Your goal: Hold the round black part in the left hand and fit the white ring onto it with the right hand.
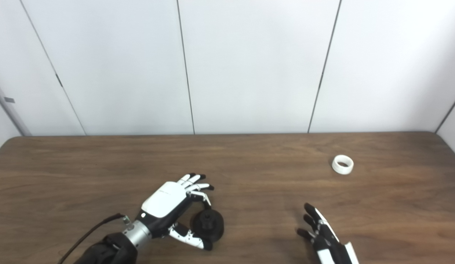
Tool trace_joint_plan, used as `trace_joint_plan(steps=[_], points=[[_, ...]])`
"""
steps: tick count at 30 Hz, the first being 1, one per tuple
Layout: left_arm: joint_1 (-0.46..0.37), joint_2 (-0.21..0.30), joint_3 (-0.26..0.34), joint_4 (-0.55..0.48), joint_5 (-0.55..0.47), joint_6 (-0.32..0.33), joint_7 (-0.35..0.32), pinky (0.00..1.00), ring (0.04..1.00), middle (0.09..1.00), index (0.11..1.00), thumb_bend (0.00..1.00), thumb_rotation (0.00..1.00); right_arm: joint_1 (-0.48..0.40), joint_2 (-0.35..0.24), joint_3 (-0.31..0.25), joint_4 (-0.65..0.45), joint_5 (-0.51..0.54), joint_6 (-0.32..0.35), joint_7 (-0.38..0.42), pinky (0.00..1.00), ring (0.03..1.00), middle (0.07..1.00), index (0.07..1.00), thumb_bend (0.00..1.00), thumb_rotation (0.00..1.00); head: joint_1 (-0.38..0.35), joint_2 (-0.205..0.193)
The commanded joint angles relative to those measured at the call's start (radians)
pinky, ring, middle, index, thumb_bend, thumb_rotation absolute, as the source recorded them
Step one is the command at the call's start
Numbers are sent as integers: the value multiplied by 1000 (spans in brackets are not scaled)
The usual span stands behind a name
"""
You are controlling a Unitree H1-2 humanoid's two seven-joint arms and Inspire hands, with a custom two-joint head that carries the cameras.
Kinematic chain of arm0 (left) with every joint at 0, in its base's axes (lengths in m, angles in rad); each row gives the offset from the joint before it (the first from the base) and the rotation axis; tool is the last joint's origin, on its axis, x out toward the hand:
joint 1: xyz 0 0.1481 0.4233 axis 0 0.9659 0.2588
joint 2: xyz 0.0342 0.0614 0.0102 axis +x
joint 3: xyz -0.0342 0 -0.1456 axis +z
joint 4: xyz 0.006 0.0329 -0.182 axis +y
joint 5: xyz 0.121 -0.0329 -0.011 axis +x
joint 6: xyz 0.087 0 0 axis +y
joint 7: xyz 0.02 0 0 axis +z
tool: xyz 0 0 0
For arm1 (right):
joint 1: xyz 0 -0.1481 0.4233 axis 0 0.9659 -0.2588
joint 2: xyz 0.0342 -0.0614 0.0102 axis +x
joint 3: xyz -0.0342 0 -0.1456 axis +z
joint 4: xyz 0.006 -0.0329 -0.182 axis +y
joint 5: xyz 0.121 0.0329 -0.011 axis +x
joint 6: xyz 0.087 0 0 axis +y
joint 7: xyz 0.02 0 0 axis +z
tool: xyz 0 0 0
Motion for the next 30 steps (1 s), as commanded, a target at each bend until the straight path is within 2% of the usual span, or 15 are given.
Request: trace_joint_plan(steps=[1,6,13,15,20,21,23,25,27,30], points=[[24,38,-9,3,39,-4,-48,1000,971,865,481,516,49,-21,69,15,-15,-9,11,-1,804,925,950,905,700,931,-12,3],[28,43,-4,13,29,-23,-45,1000,975,868,480,516,49,-24,71,17,-31,-5,8,-22,805,923,949,908,697,925,-67,-8],[34,52,10,28,24,-63,-35,1000,977,876,480,515,49,-42,70,-30,-86,4,73,-83,861,942,950,900,733,888,-203,-14],[30,56,14,38,18,-76,-33,1000,978,879,480,515,50,-58,58,-50,-118,-53,101,-111,846,930,941,895,718,886,-251,-13],[20,58,28,63,-7,-110,-35,1000,974,879,480,515,49,-117,14,-122,-217,-245,226,-169,679,825,842,794,647,841,-317,-11],[19,58,31,66,-11,-114,-37,1000,975,880,480,516,49,-132,-3,-131,-234,-291,243,-168,652,794,817,774,655,862,-319,-10],[17,58,36,72,-20,-123,-40,1000,977,880,481,516,49,-163,-38,-143,-266,-383,291,-151,619,744,789,763,690,886,-340,-8],[14,57,40,78,-30,-130,-42,1000,977,880,481,516,48,-196,-69,-156,-289,-449,334,-125,573,715,774,753,697,853,-346,-7],[12,56,42,84,-37,-136,-44,1000,975,878,480,516,48,-225,-95,-170,-300,-489,359,-102,599,733,772,746,710,760,-351,-7],[10,54,43,85,-34,-139,-47,1000,970,877,480,516,49,-273,-144,-187,-322,-559,419,-54,597,734,774,738,744,704,-355,-7]])
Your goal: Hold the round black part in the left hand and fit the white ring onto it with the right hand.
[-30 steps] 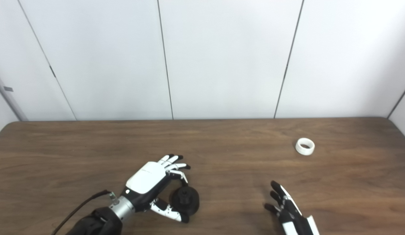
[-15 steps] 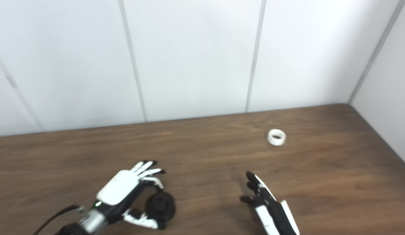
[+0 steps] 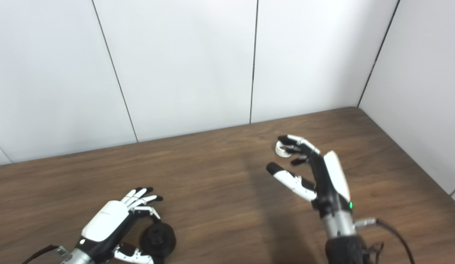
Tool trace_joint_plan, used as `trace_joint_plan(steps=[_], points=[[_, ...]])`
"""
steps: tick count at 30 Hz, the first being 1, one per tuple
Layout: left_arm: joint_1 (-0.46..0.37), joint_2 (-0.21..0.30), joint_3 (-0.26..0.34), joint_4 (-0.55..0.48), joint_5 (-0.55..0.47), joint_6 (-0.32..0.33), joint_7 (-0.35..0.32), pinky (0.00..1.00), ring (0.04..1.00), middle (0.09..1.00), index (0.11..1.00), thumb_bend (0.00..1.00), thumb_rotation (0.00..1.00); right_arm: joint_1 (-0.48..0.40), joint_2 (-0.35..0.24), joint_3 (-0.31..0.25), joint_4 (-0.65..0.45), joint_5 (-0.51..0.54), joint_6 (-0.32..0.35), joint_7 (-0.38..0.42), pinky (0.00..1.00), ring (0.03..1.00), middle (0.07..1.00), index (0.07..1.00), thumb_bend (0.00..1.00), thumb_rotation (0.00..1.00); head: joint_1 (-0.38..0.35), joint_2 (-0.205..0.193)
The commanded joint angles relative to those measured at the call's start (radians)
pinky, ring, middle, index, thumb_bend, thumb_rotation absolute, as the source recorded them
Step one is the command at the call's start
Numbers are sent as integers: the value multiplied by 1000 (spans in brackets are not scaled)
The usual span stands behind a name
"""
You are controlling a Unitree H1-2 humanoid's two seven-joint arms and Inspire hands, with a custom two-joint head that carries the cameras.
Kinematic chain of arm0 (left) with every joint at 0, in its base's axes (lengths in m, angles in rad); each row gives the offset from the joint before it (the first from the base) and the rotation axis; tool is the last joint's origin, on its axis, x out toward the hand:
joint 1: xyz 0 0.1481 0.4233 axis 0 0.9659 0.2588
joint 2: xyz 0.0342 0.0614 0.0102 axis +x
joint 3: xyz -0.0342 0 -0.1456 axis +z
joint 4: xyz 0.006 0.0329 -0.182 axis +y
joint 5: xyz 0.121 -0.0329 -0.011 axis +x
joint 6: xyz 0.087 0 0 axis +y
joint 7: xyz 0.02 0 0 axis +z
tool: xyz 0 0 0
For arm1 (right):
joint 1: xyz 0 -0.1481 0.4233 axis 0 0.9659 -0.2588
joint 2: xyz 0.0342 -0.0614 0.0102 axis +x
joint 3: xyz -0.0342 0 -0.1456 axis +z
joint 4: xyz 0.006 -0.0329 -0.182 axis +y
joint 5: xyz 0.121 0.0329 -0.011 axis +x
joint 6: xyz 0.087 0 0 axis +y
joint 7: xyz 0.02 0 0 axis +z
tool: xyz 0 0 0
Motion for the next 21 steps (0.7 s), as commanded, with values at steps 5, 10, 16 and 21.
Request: trace_joint_plan(steps=[5,10,16,21], points=[[5,26,-2,42,30,1,-36,1000,965,875,480,516,49,-88,-91,-28,-48,-114,64,80,551,724,790,739,761,569,-4,-11],[10,26,1,45,26,-15,-26,1000,956,873,480,516,49,-144,-183,-11,-29,-254,109,180,606,780,825,734,775,470,-14,-9],[12,24,8,46,18,-27,-27,1000,960,876,480,515,49,-211,-264,-34,17,-342,143,350,673,880,891,757,808,450,-19,-12],[15,22,15,40,22,-32,-23,1000,955,874,480,516,49,-277,-354,-40,106,-365,139,461,817,973,942,784,857,461,-32,-7]])
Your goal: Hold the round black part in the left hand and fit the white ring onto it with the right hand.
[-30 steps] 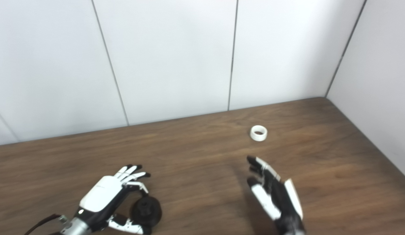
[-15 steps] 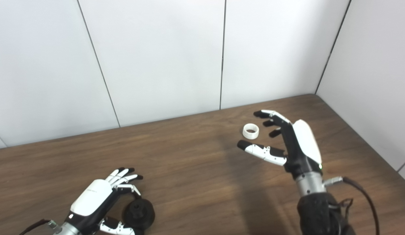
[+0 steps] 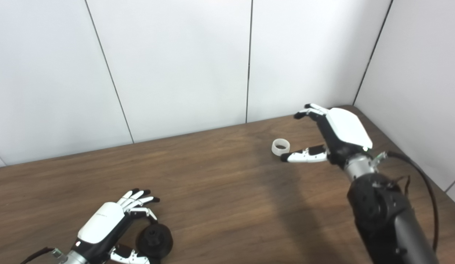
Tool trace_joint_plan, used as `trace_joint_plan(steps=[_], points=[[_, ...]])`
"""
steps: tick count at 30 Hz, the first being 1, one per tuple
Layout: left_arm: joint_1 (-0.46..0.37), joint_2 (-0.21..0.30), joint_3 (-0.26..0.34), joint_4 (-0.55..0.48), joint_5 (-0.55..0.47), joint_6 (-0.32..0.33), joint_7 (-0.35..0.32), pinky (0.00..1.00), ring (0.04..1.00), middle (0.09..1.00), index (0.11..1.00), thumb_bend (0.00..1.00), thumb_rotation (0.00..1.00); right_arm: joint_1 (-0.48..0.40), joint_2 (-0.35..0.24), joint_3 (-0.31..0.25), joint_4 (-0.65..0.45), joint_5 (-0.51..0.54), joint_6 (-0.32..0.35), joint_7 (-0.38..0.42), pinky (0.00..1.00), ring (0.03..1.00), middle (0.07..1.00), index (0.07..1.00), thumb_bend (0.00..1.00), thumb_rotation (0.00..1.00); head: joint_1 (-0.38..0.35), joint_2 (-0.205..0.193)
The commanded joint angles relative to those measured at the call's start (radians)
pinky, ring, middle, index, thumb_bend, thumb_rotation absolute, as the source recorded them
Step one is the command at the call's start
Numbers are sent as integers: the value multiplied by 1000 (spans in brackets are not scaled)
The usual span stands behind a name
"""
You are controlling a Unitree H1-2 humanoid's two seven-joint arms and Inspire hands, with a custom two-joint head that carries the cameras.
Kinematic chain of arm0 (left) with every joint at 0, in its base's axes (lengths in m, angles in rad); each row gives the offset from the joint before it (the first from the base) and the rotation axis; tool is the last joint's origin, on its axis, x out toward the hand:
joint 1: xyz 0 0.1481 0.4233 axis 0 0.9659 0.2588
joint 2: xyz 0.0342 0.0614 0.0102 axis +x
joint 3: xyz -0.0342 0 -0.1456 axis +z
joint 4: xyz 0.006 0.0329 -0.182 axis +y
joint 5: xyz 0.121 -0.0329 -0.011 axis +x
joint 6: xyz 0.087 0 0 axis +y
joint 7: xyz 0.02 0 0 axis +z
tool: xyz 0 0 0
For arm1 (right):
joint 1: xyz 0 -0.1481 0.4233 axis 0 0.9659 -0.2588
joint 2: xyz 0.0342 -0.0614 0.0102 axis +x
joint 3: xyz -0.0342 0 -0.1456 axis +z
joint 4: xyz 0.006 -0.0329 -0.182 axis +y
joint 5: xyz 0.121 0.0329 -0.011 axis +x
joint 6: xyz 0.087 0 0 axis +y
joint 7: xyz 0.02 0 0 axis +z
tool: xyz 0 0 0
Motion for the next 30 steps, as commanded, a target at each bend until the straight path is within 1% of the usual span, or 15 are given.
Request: trace_joint_plan(steps=[1,2,3,6,9,14,16,21,26,30], points=[[13,23,-3,20,27,9,-29,1000,955,874,480,516,49,-57,-71,-8,9,-21,-1,26,829,983,950,789,866,468,-2,1],[14,23,-1,15,25,10,-32,1000,954,874,480,516,49,-74,-98,5,32,-28,-1,54,836,988,954,791,870,471,-8,1],[14,24,1,11,23,12,-35,1000,954,872,480,516,49,-93,-123,20,55,-31,-2,83,875,996,974,805,892,488,-10,1],[14,27,6,8,14,6,-39,1000,955,870,480,516,49,-147,-177,65,116,-36,-4,152,931,1000,991,818,932,468,-23,2],[19,32,9,-1,6,5,-47,1000,956,872,480,516,49,-199,-209,113,175,-43,-14,199,958,1000,994,822,961,418,-31,2],[32,36,10,-22,-2,6,-63,1000,964,881,480,515,48,-262,-242,183,254,-50,-35,233,961,1000,989,811,997,397,-41,2],[34,37,12,-24,-3,1,-63,1000,963,879,481,515,49,-278,-247,201,270,-53,-34,245,970,1000,994,817,1000,381,-56,3],[32,45,13,-18,-1,-15,-65,1000,963,879,481,515,50,-320,-247,246,340,-57,-52,258,975,1000,1000,859,1000,388,-88,7],[30,54,21,-21,-21,-18,-80,1000,965,882,481,515,48,-357,-226,292,376,-79,-34,280,973,1000,1000,905,1000,411,-107,5],[33,59,28,-19,-29,-29,-83,1000,962,881,481,515,46,-384,-208,318,408,-88,-39,275,983,1000,1000,909,1000,399,-117,1]])
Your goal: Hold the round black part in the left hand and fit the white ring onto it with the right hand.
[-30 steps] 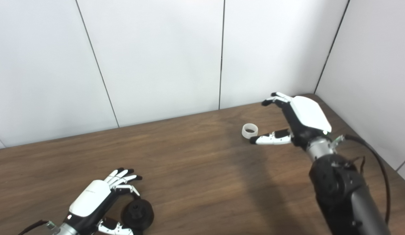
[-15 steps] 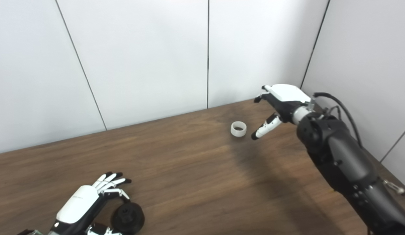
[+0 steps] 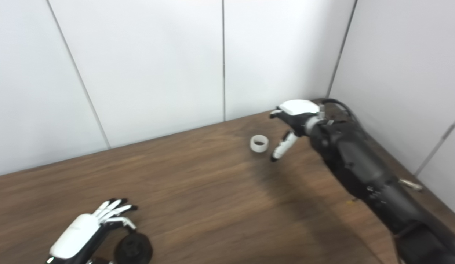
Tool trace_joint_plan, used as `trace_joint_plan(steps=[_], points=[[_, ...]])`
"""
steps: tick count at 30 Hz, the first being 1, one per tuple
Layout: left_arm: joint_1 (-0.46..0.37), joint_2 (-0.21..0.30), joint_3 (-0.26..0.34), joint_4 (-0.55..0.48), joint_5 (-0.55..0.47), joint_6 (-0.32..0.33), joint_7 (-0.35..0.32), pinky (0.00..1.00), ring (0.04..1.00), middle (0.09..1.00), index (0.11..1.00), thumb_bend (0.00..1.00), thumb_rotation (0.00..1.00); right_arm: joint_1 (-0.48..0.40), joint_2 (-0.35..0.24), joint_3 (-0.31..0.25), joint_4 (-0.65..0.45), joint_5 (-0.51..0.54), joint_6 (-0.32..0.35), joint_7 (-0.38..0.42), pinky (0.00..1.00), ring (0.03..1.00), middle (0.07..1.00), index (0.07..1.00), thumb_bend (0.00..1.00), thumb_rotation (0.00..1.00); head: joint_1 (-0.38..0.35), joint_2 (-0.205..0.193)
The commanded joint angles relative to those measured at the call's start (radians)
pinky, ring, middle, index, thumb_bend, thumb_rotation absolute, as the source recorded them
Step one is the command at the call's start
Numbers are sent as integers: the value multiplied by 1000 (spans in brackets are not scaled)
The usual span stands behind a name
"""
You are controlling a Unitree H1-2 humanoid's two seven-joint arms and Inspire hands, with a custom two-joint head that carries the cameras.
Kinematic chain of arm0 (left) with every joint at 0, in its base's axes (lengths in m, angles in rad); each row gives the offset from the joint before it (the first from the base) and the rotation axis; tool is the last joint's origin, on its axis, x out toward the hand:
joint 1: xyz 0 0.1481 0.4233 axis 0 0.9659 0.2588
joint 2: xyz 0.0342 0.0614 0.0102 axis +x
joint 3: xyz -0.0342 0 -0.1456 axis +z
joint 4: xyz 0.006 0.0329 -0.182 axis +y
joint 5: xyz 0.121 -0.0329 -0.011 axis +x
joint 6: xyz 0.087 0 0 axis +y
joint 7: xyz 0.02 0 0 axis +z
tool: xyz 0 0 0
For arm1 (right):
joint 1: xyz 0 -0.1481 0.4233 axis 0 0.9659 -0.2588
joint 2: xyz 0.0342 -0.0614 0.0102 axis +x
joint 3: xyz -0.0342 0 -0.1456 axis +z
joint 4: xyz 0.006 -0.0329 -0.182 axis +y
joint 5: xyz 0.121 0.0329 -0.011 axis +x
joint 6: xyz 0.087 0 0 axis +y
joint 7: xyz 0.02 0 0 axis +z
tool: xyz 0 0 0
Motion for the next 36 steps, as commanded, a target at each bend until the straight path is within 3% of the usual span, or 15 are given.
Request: trace_joint_plan(steps=[1,27,36], points=[[14,39,2,9,12,-5,-33,1000,962,880,481,515,46,-63,-11,0,-2,-25,2,-16,984,1000,1000,908,1000,398,-6,-1],[42,61,29,-38,-27,-32,-77,1000,961,890,481,515,47,-136,21,80,139,-62,-23,-63,1000,1000,1000,909,1000,403,-15,8],[50,63,37,-47,-22,-36,-81,1000,956,885,481,515,49,-141,40,103,179,-106,-16,-102,1000,1000,1000,928,1000,452,-10,10]])
